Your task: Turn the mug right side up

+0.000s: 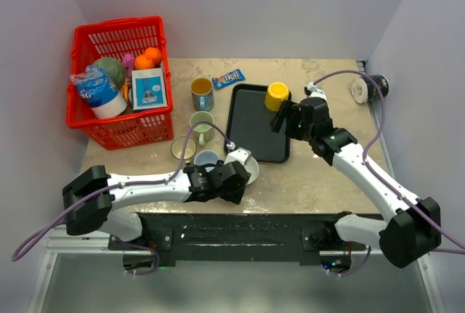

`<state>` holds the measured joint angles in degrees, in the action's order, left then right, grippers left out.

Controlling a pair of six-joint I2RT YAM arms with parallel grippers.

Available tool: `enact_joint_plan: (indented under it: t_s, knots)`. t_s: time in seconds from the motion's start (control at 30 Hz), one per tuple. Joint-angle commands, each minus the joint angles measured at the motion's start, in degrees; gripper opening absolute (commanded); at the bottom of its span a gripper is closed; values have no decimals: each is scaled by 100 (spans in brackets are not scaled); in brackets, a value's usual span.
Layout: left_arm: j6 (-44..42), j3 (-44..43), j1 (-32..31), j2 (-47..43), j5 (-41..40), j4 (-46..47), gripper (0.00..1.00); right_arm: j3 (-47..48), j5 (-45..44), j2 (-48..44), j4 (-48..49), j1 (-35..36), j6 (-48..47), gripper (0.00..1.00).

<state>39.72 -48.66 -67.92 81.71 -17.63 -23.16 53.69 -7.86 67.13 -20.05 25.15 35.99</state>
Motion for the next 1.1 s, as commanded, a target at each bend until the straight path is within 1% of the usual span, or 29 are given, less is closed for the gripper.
enact_joint_plan:
  t_s: [0.0, 0.13, 0.27, 0.3, 0.4, 0.5, 0.53, 0.63, 0.7, 0.73, 0.77, 0.83, 0.87, 0.9, 0.97, 1.07]
  knots:
    - [-52, -319, -63, -410, -241, 84, 72, 256, -110, 229, -25, -10, -496, 93]
    - [-219, -345, -107, -884, -346, -84, 82, 379, -137, 589, 202, -19, -847, 94]
    - [-570, -468, -107, -1587, -408, -23, 89, 528, -383, 1108, 616, -18, -1329, 89]
    - [-641, -469, -107, -1875, -443, 126, 99, 546, -435, 1231, 739, -10, -1427, 87]
    - [-975, -477, -107, -2351, -557, 468, 99, 774, -611, 1714, 1143, -27, -1822, 86]
    - [-1256, -539, -99, -2572, -820, 645, 99, 1116, -541, 2180, 1460, -176, -2165, 85]
    - [-1318, -617, -99, -2581, -882, 628, 99, 1291, -559, 2286, 1521, -307, -2227, 84]
    - [-1467, -802, -90, -2573, -1076, 558, 99, 1590, -208, 2646, 1610, -519, -2499, 83]
    - [-1520, -864, -81, -2538, -1190, 558, 99, 1740, -234, 2989, 1540, -563, -2754, 83]
    - [-1555, -908, -55, -2529, -1199, 575, 99, 1933, -260, 3103, 1496, -598, -2868, 82]
    - [-1573, -925, -29, -2520, -1190, 602, 99, 2013, -251, 3339, 1470, -625, -2904, 82]
    - [-1573, -952, 59, -2529, -1155, 619, 99, 2128, -138, 3516, 1513, -703, -3035, 81]
    - [-1573, -961, 94, -2546, -1147, 646, 99, 2145, -15, 3587, 1557, -730, -3088, 77]
    - [-1582, -961, 164, -2538, -1103, 663, 99, 2233, 203, 3753, 1601, -765, -3115, 76]
    - [-1582, -934, 226, -2581, -1059, 768, 99, 2347, 311, 3912, 1619, -836, -3220, 72]
    - [-1582, -873, 332, -2616, -980, 848, 99, 2698, 496, 4281, 1470, -915, -3282, 70]
